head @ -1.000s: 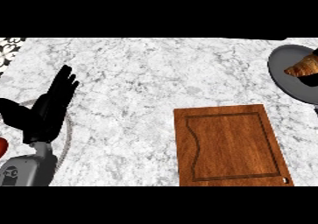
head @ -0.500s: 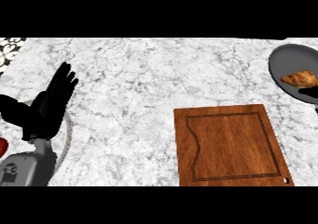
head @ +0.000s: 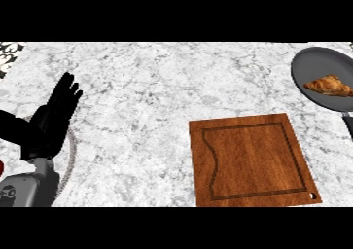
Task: Pick the croissant from the cutting board and place it in the pan
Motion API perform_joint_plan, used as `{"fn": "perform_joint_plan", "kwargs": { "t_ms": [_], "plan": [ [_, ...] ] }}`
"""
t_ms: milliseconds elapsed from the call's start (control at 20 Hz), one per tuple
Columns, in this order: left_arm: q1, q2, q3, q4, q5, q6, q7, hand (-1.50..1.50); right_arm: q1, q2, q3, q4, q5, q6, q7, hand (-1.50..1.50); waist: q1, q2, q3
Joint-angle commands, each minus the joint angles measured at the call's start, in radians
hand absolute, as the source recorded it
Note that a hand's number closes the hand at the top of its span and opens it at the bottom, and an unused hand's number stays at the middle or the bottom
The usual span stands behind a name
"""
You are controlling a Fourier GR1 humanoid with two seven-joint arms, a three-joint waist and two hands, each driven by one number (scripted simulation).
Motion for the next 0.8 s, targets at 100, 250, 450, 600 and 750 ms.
{"fn": "perform_joint_plan", "kwargs": {
  "t_ms": [100, 250, 450, 600, 750],
  "plan": [
    [0.057, 0.023, 0.025, -0.011, 0.024, -0.036, -0.018, 0.00, 0.114, -0.101, -0.117, 0.022, -0.143, 0.233, -0.138, -1.50, -0.018, -0.012, -0.002],
    [0.006, -0.040, -0.015, 0.040, -0.028, 0.030, -0.033, 0.00, 0.158, -0.154, -0.152, 0.038, -0.188, 0.375, -0.177, -1.50, -0.032, -0.007, -0.001],
    [0.035, 0.008, 0.027, 0.002, 0.024, -0.026, -0.017, 0.00, 0.243, -0.200, -0.136, 0.027, -0.200, 0.512, -0.208, -1.50, -0.017, -0.012, -0.002],
    [0.022, 0.007, 0.028, 0.021, 0.027, -0.034, -0.017, 0.00, 0.280, -0.181, -0.134, 0.009, -0.214, 0.500, -0.244, -1.50, -0.011, -0.008, -0.001],
    [-0.002, 0.020, 0.046, 0.036, 0.024, -0.032, -0.023, 0.00, 0.345, -0.182, -0.130, -0.003, -0.226, 0.499, -0.291, -1.50, -0.016, -0.008, -0.001]
  ]
}}
